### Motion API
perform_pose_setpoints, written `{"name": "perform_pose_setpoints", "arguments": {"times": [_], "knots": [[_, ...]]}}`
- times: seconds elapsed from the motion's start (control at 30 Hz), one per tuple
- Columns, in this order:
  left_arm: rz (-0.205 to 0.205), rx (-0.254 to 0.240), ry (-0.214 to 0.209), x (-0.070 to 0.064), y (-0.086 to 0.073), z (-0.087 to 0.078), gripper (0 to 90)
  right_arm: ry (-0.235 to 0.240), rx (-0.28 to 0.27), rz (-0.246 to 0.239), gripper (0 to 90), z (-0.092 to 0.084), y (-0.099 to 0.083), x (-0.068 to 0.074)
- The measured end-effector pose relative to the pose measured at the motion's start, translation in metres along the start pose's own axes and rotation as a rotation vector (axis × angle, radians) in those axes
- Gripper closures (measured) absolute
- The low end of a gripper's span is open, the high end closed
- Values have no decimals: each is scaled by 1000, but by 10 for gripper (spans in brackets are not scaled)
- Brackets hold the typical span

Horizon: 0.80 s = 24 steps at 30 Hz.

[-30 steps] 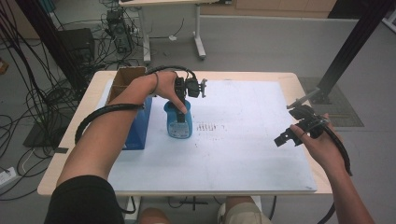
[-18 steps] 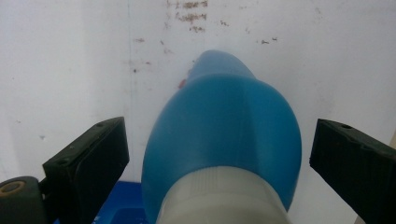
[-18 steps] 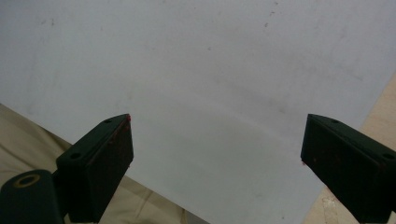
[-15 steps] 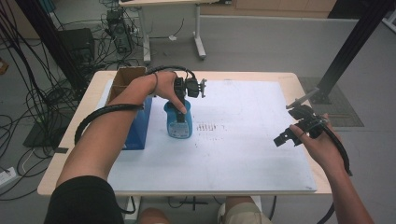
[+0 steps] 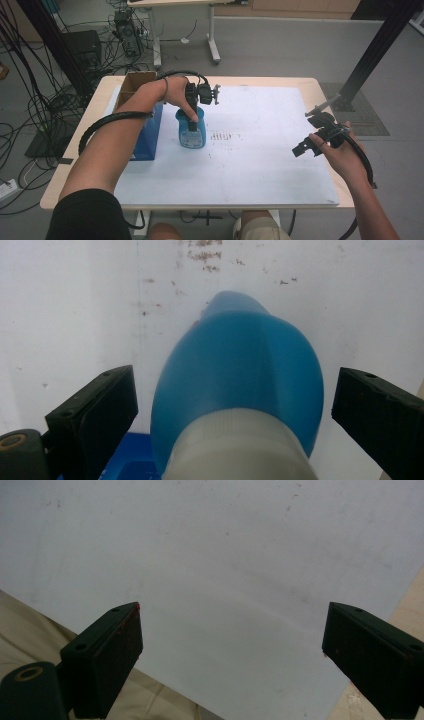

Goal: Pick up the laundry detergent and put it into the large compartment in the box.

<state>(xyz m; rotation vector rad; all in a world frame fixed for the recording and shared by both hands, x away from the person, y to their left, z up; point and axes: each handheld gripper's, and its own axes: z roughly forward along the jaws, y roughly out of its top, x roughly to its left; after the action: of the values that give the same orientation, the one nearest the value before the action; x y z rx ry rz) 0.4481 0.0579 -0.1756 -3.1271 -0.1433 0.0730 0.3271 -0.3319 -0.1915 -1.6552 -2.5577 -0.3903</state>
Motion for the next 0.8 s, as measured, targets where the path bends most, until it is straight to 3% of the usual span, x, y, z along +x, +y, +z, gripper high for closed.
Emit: {"name": "perform_pose_setpoints", "arguments": {"times": [0.8], "knots": [[12,-3,8,-1,-1,1,55,-2,-4,-3,93,-1,0,1]]}}
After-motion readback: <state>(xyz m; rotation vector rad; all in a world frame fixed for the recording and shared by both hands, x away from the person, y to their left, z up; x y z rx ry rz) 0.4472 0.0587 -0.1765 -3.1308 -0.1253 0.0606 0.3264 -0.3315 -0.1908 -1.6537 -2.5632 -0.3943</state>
